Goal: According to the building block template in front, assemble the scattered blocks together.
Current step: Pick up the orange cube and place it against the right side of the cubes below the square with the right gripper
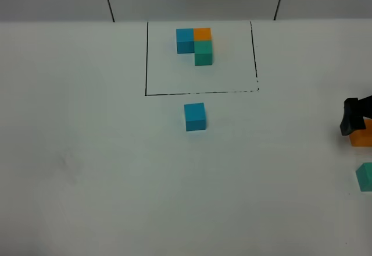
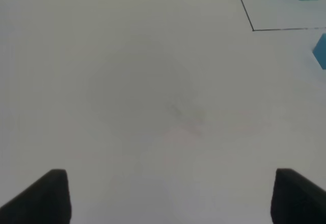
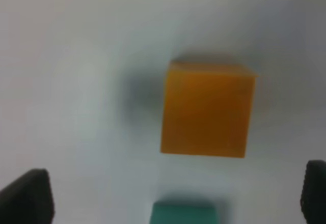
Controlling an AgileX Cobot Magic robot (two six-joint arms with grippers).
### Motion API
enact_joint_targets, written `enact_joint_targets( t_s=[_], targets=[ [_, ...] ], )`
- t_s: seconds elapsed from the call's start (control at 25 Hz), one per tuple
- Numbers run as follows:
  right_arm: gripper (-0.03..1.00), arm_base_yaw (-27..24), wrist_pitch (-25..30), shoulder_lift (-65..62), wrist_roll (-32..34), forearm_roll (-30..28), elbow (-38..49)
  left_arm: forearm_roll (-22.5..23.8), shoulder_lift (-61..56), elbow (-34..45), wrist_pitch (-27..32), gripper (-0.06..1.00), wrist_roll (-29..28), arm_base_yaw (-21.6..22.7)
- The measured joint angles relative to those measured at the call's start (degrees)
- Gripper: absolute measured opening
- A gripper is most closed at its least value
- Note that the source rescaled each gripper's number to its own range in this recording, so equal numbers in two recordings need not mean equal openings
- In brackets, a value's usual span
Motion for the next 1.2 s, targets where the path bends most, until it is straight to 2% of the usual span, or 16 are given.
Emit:
enact_joint_targets(
  t_s=[0.16, 0.56, 0.72, 0.88, 1.0, 1.08, 1.2],
  targets=[
    [0.95, -1.85, -1.09, 1.79, -1.63, 0.46, 0.00, 0.00, 0.00, 0.00, 0.00, 0.71, 0.00, 0.00],
    [0.91, -1.99, -5.17, 6.37, -2.64, 1.63, 0.00, 0.00, 0.00, 0.00, 0.00, 0.71, 0.00, 0.00],
    [0.83, -1.99, -6.09, 8.13, -2.64, 1.94, 0.00, 0.00, 0.00, 0.00, 0.00, 0.71, 0.00, 0.00],
    [0.60, -1.99, -6.15, 9.78, -2.65, 2.10, 0.00, 0.00, 0.00, 0.00, 0.00, 0.71, 0.00, 0.00],
    [0.28, -1.99, -6.15, 9.98, -2.65, 2.47, 0.00, 0.00, 0.00, 0.00, 0.00, 0.71, 0.00, 0.00],
    [0.00, -1.99, -6.03, 10.04, -2.65, 2.61, -0.05, 0.00, 0.00, 0.00, 0.00, 0.71, 0.00, 0.00],
    [0.01, -1.99, -5.18, 10.04, -2.65, 2.54, -0.39, 0.00, 0.00, 0.00, 0.00, 0.71, 0.00, 0.00]
  ],
)
